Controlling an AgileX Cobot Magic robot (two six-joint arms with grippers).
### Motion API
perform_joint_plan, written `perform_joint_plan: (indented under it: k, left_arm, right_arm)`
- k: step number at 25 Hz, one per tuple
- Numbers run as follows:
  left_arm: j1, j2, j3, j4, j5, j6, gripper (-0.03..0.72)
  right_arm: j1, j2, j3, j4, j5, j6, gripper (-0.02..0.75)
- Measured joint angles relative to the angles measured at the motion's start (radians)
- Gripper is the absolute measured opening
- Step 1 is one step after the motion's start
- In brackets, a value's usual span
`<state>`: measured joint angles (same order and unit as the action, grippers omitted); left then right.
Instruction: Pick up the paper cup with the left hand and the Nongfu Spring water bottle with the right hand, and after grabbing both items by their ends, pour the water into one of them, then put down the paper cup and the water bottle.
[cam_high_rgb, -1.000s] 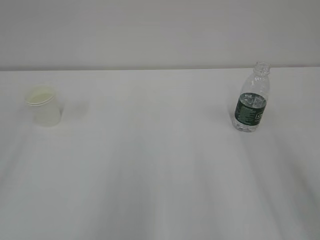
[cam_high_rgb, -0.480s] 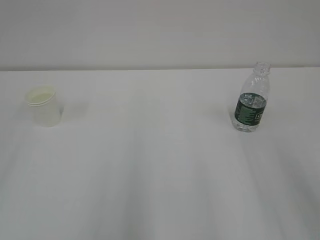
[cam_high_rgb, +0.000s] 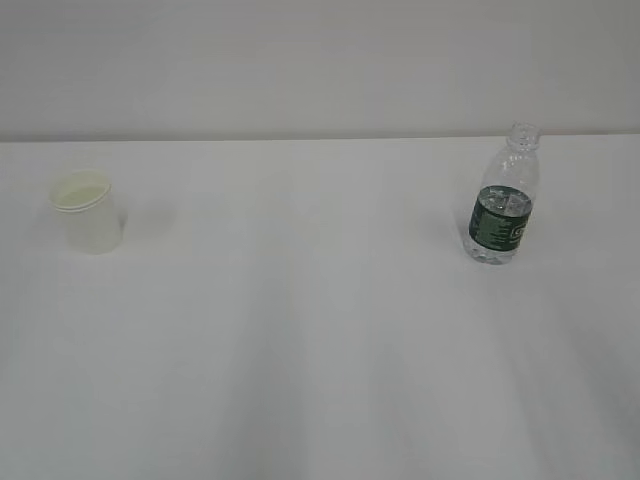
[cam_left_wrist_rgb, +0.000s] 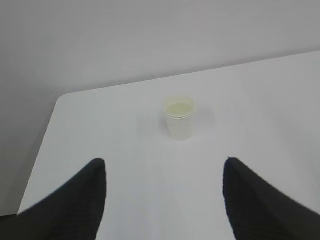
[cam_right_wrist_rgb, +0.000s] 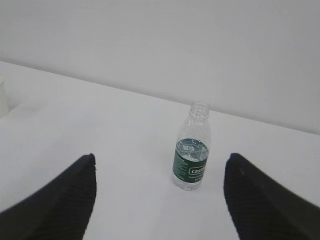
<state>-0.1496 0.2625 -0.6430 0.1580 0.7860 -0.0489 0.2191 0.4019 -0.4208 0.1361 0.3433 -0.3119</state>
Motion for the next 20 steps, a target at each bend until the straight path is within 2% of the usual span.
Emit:
perform_joint_plan:
  k: [10, 20]
  left_arm:
    - [0.000, -0.081, -0.046, -0.014, 0.212, 0.000, 0.524]
    - [0.000, -0.081, -0.047, -0.023, 0.370, 0.000, 0.524]
  right_arm:
    - [0.000, -0.120, -0.030, -0.024, 0.201, 0.022, 0.593]
    - [0.000, -0.169, -0.082, -0.234, 0.425, 0.267, 0.592]
